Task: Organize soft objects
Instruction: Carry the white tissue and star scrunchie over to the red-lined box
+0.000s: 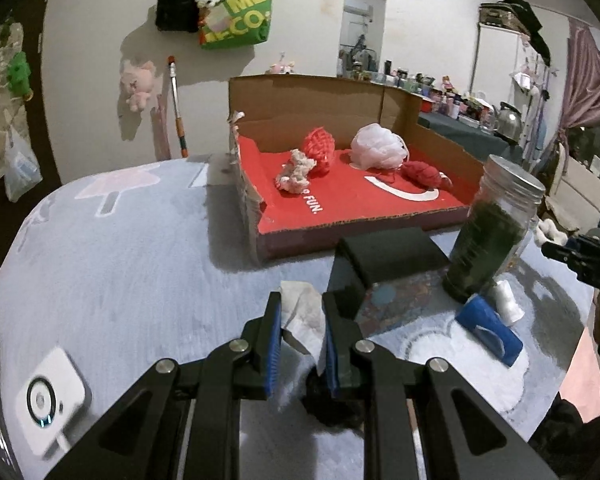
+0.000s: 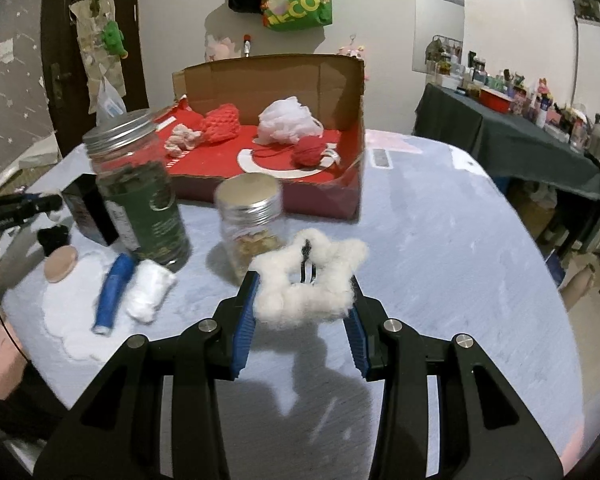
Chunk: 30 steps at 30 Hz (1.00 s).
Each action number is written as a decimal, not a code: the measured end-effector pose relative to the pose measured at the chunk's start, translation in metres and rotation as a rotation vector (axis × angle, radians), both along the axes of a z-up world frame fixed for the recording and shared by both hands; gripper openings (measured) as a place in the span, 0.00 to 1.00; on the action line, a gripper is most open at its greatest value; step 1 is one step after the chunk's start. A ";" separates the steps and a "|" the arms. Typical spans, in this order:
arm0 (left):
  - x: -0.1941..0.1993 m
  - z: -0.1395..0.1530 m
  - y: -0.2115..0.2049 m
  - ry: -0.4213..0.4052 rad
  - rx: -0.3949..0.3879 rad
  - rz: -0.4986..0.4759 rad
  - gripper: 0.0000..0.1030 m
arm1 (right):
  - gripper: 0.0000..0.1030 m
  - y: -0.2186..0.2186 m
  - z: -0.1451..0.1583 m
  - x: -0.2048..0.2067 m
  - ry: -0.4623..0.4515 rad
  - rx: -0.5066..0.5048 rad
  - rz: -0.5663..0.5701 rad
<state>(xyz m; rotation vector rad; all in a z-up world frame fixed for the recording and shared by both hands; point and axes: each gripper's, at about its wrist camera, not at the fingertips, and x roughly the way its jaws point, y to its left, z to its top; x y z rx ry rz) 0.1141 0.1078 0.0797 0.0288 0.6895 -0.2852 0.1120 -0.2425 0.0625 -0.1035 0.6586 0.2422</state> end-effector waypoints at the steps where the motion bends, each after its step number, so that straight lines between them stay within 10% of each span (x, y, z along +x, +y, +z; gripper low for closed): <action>1: 0.002 0.000 0.000 0.001 0.001 -0.007 0.19 | 0.37 -0.001 0.000 0.003 0.000 -0.010 0.002; 30: 0.097 0.044 -0.036 0.058 0.030 -0.188 0.19 | 0.37 0.015 0.047 0.111 0.051 -0.014 0.194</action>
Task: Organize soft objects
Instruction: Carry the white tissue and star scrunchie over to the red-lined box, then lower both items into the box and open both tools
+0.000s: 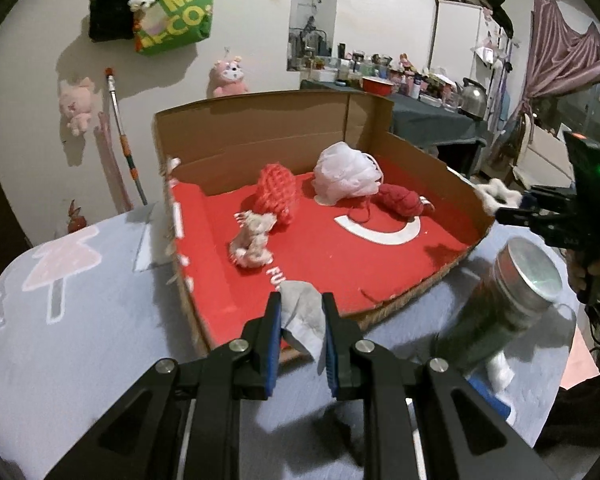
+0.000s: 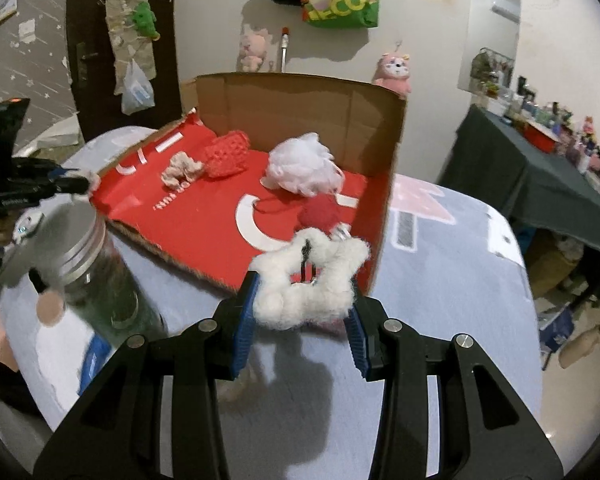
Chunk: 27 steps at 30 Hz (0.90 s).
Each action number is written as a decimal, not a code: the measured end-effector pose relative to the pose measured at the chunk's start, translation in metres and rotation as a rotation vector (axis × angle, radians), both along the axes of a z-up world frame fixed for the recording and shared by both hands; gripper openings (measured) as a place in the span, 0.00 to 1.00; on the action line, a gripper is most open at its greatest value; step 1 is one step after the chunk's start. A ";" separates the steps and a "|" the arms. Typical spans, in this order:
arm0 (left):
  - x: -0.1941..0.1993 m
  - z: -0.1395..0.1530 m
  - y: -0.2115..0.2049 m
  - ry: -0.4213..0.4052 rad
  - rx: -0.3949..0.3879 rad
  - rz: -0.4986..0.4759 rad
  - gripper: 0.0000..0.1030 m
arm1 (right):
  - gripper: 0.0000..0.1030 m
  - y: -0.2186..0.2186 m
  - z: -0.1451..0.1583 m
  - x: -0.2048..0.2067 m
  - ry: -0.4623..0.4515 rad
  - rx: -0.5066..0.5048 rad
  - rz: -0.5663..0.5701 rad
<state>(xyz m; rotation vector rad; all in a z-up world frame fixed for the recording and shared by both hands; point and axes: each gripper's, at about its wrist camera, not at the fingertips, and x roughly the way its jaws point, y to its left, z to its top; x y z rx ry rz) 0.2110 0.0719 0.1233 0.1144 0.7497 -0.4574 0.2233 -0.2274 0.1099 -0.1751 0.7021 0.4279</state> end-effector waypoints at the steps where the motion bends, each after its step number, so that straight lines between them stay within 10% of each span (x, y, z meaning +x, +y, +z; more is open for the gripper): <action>1: 0.004 0.001 -0.002 0.004 0.000 -0.003 0.19 | 0.37 0.002 0.000 0.006 0.012 0.009 0.009; 27: 0.134 -0.034 -0.096 0.208 0.177 -0.121 0.19 | 0.37 0.096 -0.038 0.155 0.367 -0.042 0.173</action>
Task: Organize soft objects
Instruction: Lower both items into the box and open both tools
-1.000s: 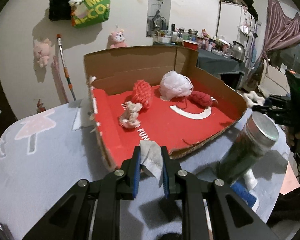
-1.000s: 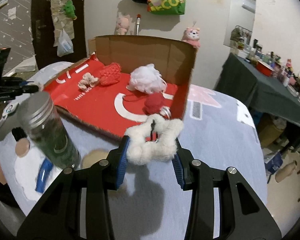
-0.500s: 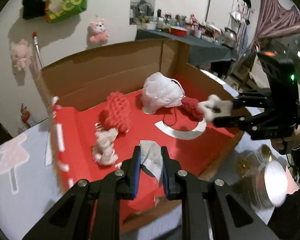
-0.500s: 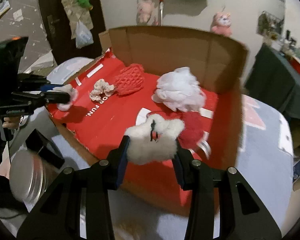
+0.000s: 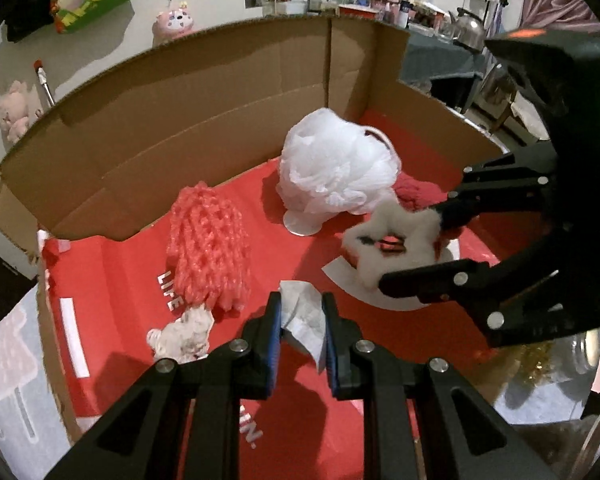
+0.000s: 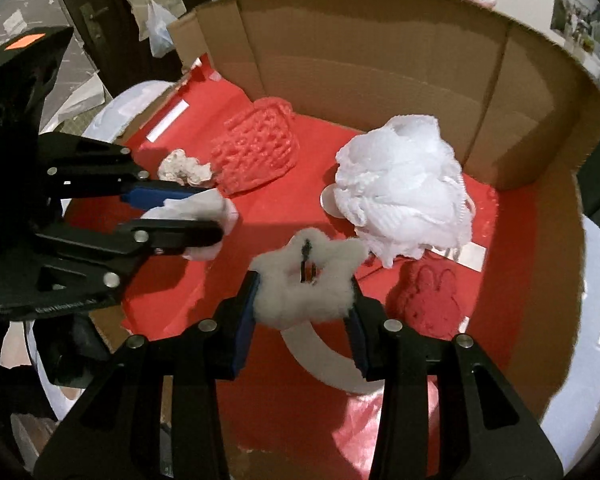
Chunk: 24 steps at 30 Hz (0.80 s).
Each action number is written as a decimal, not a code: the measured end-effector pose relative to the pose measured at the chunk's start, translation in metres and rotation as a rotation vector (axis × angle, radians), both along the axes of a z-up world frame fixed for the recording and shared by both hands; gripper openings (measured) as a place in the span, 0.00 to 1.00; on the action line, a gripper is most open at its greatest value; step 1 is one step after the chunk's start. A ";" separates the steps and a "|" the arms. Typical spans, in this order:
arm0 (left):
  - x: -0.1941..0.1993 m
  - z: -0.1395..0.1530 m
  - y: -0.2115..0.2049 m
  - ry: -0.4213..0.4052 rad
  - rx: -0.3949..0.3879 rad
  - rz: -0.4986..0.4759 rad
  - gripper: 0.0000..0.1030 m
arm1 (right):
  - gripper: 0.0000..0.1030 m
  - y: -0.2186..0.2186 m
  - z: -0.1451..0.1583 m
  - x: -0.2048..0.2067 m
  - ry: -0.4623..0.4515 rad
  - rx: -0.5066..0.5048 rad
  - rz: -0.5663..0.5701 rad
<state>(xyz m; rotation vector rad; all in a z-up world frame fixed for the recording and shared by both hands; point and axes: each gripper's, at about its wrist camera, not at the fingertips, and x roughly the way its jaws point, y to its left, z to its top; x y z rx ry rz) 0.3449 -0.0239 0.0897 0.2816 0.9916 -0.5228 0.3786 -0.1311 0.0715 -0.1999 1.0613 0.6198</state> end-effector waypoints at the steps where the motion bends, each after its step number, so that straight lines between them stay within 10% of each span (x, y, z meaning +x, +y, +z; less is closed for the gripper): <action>1: 0.001 -0.001 -0.001 0.001 0.006 -0.001 0.19 | 0.37 0.001 -0.001 0.002 0.003 -0.007 0.003; 24: 0.022 -0.017 -0.004 0.036 0.035 0.020 0.20 | 0.39 0.008 -0.015 0.016 0.064 -0.090 -0.012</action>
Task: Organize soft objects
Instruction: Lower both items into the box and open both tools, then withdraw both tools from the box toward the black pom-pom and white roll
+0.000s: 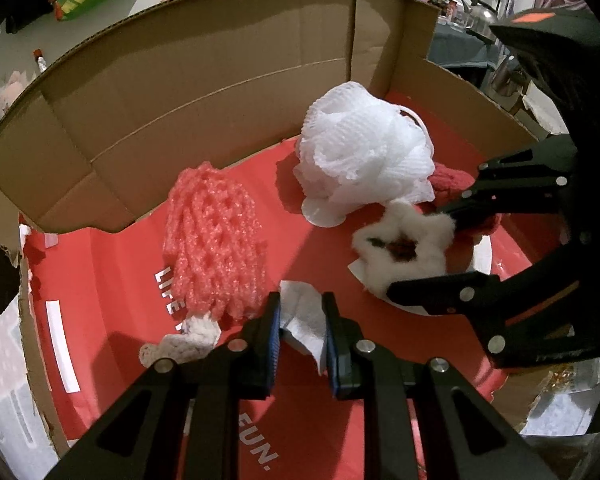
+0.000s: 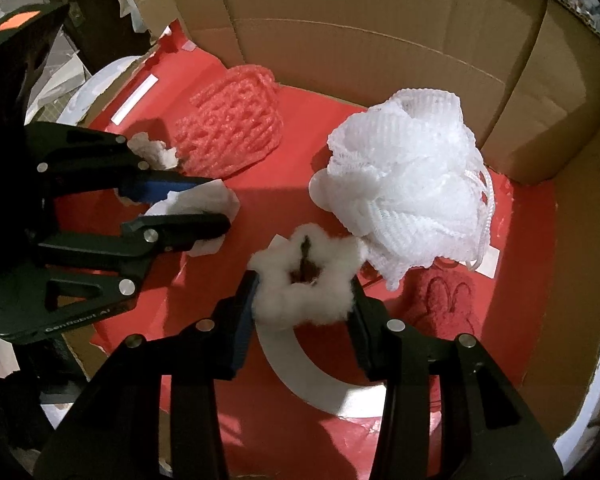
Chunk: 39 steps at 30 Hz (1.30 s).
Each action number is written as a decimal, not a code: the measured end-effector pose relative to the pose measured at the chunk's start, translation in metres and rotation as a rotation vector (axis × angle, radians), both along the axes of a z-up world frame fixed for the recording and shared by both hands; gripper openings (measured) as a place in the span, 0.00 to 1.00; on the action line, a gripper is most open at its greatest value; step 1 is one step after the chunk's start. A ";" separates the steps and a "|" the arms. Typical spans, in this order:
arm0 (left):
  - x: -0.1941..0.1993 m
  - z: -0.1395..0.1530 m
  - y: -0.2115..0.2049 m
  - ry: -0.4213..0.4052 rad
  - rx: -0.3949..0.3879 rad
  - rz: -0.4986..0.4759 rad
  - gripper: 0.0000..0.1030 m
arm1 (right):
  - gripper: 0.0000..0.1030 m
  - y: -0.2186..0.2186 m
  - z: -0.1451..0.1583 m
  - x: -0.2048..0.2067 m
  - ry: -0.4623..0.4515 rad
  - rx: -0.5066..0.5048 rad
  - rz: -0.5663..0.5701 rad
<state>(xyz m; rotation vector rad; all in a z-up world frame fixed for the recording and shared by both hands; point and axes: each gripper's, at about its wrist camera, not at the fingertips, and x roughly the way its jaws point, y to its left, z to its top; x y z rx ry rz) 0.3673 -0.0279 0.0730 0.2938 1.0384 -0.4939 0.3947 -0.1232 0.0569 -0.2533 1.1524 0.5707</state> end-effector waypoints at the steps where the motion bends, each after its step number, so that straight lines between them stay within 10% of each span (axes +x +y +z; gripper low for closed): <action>1: 0.000 0.000 0.000 0.001 0.001 0.000 0.20 | 0.39 0.000 0.000 0.000 -0.003 -0.004 0.000; 19: -0.007 0.006 0.006 -0.022 -0.036 0.026 0.48 | 0.54 -0.003 0.009 -0.004 -0.044 -0.014 -0.015; 39: -0.076 0.081 0.036 -0.221 -0.171 0.104 0.77 | 0.67 -0.038 0.090 -0.077 -0.232 0.063 -0.096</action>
